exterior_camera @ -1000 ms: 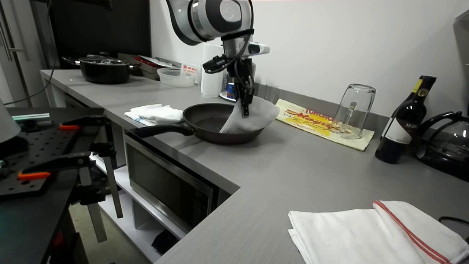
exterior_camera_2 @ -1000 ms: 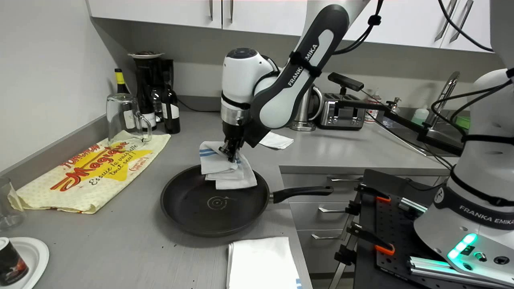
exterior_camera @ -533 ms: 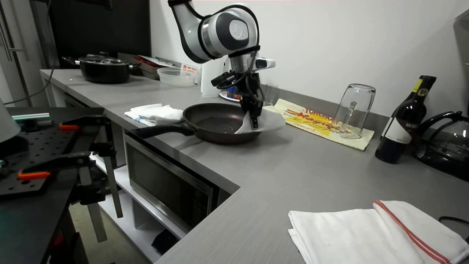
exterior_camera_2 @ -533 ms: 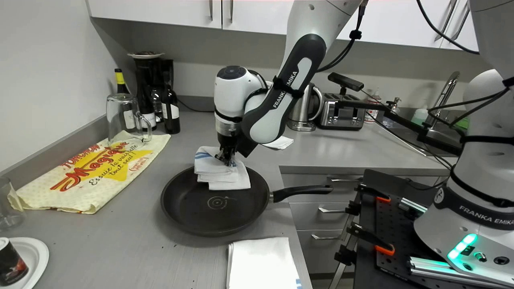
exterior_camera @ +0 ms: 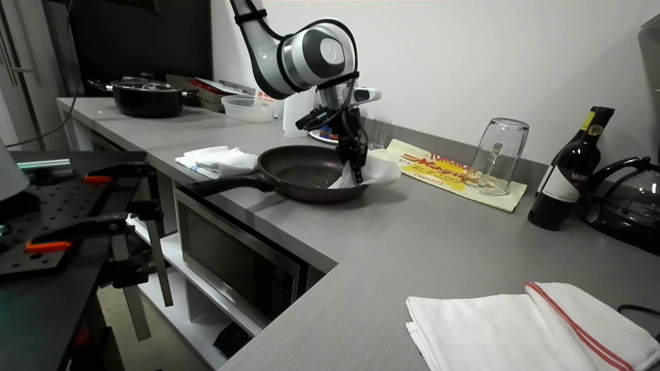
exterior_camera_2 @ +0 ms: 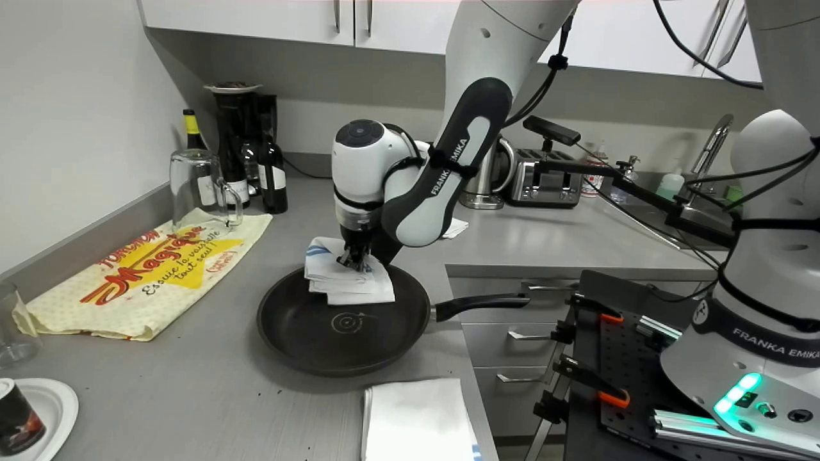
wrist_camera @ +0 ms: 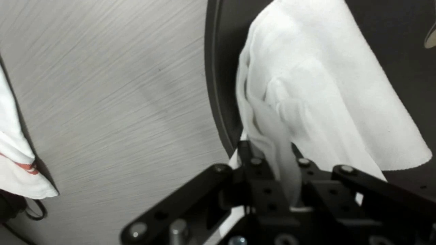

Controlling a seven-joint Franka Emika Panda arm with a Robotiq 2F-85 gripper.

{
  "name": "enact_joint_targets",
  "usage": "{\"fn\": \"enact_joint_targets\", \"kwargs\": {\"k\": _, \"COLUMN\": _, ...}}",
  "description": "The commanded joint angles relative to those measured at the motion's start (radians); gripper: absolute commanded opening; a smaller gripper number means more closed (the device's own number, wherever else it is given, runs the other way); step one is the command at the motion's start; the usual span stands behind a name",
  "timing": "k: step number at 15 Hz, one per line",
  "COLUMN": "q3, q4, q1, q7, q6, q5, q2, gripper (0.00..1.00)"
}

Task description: Use the tea towel on the left to wipe the pan

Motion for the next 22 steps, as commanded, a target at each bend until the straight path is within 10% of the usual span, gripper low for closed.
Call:
{"fn": "enact_joint_targets", "kwargs": {"k": 1, "q3": -0.048, "q4": 0.016, "q1": 0.049, "q7": 0.047, "q6": 0.036, "q5": 0.002, "q2": 0.067, "gripper": 0.03}}
{"fn": "enact_joint_targets", "kwargs": {"k": 14, "q3": -0.007, "q4": -0.024, "q1": 0.127, "q7": 0.111, "q6": -0.007, "q5": 0.082, "q2": 0.089, "gripper": 0.03}}
{"fn": "enact_joint_targets", "kwargs": {"k": 22, "q3": 0.229, "q4": -0.012, "q1": 0.019, "q7": 0.102, "q6": -0.220, "q5": 0.288, "q2": -0.002, "gripper": 0.03}}
